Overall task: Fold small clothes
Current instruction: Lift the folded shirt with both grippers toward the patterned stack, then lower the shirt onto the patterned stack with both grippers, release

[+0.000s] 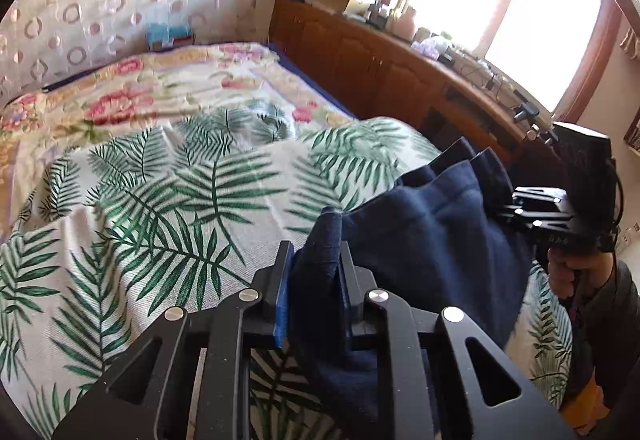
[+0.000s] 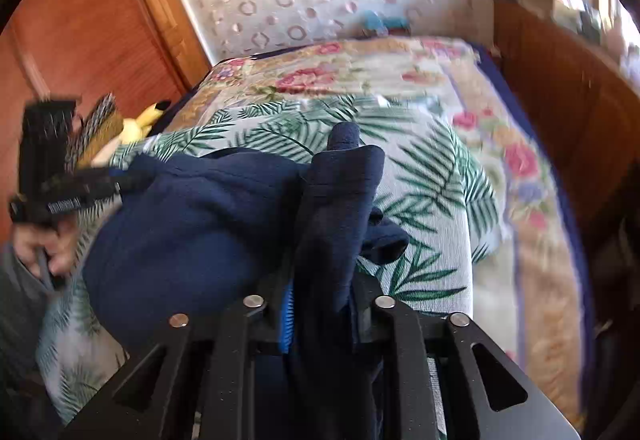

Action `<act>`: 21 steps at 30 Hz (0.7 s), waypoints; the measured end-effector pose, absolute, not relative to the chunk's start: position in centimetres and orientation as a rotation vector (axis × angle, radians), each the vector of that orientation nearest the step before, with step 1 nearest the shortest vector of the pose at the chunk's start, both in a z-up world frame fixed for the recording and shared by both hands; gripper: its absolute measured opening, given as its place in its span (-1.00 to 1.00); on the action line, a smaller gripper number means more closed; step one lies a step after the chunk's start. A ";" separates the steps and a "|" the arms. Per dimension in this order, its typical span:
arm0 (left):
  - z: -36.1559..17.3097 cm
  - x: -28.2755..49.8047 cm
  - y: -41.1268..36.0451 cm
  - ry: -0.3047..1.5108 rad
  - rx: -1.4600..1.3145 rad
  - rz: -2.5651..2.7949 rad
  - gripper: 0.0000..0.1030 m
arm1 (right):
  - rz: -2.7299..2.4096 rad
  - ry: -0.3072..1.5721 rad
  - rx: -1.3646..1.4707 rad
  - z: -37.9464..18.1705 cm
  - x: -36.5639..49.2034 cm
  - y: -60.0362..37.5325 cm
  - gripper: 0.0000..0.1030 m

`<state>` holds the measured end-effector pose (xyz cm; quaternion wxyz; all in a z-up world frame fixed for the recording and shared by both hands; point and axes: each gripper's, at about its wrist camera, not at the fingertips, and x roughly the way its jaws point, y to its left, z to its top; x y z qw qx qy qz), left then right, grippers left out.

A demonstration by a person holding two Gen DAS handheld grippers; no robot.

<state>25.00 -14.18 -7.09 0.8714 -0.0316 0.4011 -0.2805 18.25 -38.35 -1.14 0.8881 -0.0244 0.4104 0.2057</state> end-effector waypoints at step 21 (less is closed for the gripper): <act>4.1 11.0 8.6 0.432 -0.219 -0.235 -0.69 | 0.809 0.486 -0.283 11.4 19.8 -17.8 -0.69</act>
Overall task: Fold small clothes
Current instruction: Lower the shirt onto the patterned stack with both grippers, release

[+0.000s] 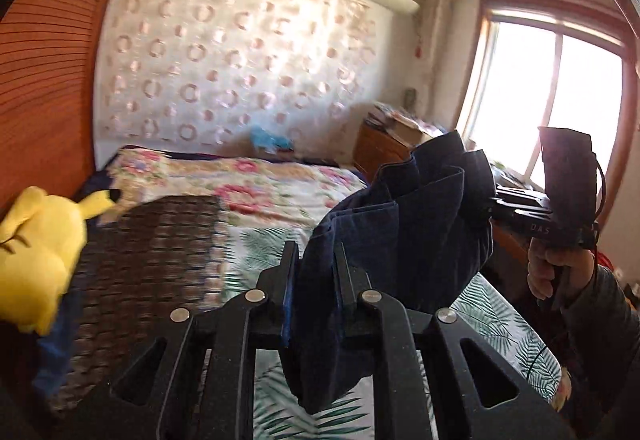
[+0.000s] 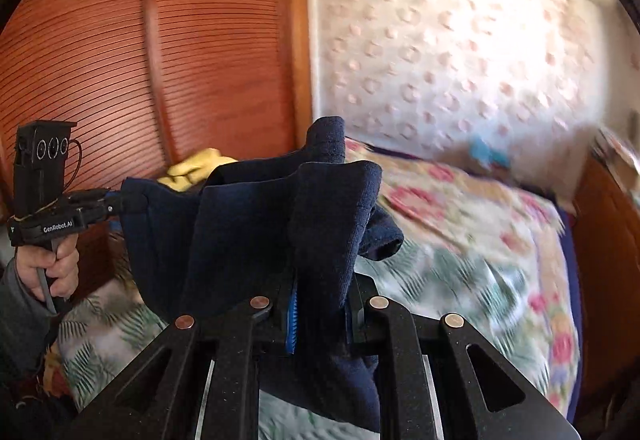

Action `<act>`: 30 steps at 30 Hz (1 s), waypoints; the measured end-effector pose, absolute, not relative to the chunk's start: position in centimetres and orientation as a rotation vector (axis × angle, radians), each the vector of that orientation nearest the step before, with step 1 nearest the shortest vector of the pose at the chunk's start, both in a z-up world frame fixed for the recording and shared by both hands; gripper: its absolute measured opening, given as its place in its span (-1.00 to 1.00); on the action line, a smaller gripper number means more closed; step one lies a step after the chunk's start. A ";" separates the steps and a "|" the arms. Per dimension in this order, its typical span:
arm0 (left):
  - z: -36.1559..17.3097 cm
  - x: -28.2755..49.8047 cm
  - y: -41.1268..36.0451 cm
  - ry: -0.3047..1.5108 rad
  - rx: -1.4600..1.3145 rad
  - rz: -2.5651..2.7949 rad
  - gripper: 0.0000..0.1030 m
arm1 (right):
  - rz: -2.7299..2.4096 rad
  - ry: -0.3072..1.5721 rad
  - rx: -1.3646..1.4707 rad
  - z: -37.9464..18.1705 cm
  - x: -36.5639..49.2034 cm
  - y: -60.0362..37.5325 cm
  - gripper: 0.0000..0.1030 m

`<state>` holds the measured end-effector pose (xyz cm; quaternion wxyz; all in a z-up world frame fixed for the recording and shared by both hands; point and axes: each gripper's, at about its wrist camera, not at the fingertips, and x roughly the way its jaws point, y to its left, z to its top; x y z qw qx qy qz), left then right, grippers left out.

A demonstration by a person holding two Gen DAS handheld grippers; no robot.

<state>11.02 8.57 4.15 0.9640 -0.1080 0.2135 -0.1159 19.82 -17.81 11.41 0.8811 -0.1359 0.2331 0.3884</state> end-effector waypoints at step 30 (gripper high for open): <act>-4.9 7.5 20.0 0.507 -0.316 0.220 -0.77 | 0.958 0.503 -0.433 5.9 30.6 5.2 -0.11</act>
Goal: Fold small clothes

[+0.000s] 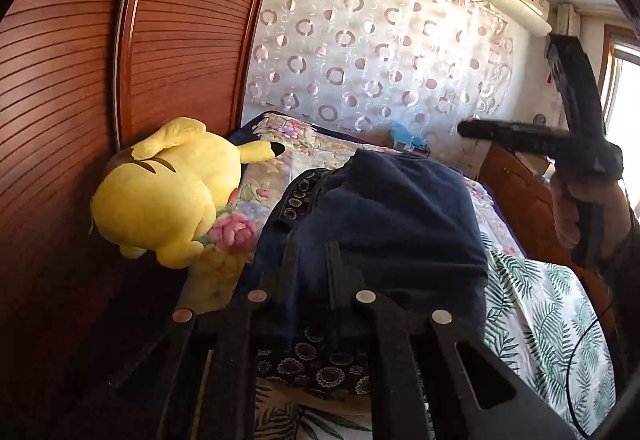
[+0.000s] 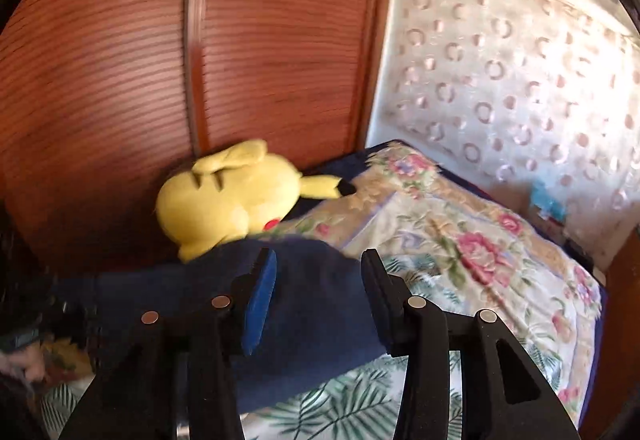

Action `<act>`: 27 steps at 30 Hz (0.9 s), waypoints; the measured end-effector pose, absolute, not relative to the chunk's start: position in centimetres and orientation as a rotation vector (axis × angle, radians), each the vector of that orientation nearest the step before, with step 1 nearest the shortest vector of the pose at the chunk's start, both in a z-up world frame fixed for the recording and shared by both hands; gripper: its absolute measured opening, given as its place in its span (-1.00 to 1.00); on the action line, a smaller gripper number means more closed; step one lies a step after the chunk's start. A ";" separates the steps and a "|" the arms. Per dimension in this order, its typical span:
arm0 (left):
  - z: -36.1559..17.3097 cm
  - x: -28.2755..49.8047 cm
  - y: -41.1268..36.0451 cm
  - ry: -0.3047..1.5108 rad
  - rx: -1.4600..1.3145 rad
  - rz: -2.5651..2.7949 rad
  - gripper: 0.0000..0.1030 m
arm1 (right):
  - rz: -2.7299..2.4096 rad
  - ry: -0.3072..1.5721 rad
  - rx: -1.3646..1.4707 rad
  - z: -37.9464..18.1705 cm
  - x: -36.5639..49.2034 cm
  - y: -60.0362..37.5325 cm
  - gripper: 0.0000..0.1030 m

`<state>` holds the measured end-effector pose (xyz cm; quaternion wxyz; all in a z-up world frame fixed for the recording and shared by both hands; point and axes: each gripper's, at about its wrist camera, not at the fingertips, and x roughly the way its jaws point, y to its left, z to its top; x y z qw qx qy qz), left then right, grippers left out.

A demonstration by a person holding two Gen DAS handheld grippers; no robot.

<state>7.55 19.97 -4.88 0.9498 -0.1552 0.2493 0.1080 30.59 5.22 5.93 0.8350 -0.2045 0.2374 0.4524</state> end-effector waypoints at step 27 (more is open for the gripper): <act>-2.1 3.5 5.2 0.478 -0.088 0.011 0.67 | 0.761 0.463 -0.128 3.1 14.9 -16.4 -0.11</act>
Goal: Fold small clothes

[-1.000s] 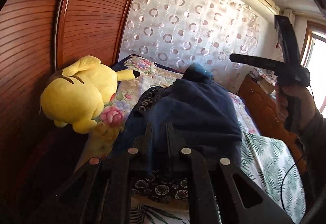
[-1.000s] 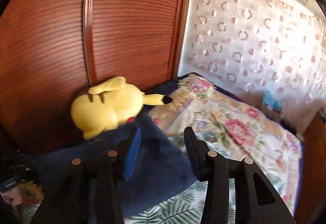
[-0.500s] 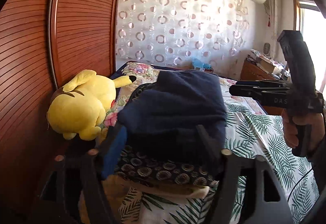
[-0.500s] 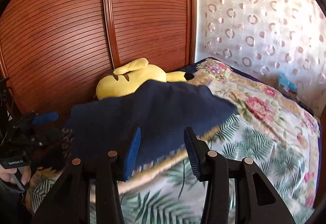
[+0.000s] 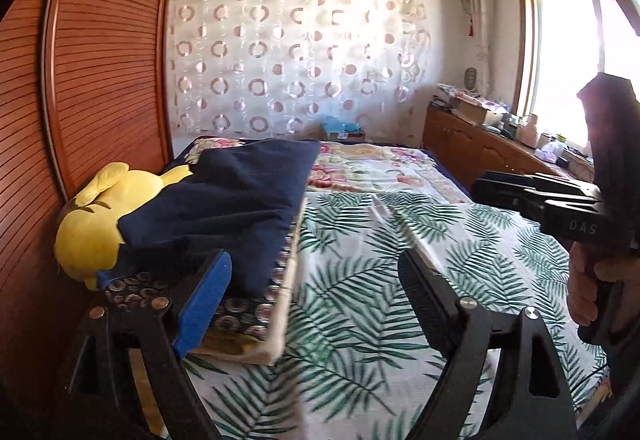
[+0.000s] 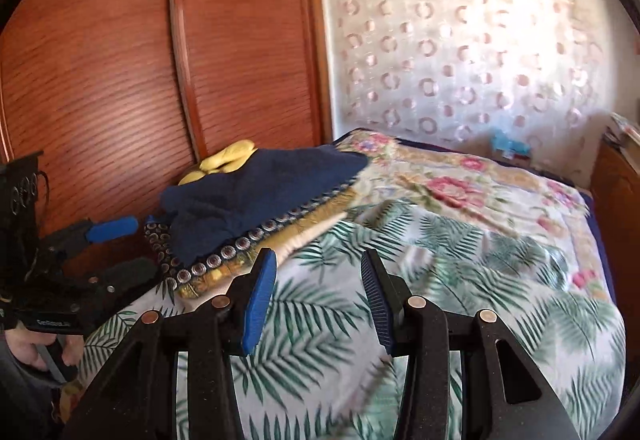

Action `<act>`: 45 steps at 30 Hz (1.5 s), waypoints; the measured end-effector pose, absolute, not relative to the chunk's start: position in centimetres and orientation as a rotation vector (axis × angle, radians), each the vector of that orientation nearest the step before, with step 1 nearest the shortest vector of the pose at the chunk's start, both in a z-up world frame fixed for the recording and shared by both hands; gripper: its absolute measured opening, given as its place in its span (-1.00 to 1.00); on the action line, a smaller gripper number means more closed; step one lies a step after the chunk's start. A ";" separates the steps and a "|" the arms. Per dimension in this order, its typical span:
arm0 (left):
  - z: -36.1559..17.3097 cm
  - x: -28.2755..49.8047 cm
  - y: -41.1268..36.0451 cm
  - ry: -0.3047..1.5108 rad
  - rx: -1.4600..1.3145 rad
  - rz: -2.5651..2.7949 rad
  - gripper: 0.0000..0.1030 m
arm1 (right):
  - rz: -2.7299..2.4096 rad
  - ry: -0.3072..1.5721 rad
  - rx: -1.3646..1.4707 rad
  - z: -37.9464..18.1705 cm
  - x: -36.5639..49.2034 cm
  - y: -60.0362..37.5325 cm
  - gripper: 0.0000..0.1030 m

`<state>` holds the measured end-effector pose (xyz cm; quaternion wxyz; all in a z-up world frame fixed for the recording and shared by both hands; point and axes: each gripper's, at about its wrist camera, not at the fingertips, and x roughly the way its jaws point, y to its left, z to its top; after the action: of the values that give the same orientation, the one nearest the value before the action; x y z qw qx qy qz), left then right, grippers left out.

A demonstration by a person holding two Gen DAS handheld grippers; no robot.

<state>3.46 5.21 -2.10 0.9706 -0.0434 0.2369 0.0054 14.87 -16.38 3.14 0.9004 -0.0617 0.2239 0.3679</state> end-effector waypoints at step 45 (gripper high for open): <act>2.7 2.2 -5.5 0.412 -0.024 -0.038 0.67 | 0.360 0.331 0.002 4.2 1.0 -22.9 0.63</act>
<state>2.22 -5.50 2.72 0.9786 -0.0119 0.2046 -0.0190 0.99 -22.90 4.22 0.9703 0.0012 0.1637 0.1781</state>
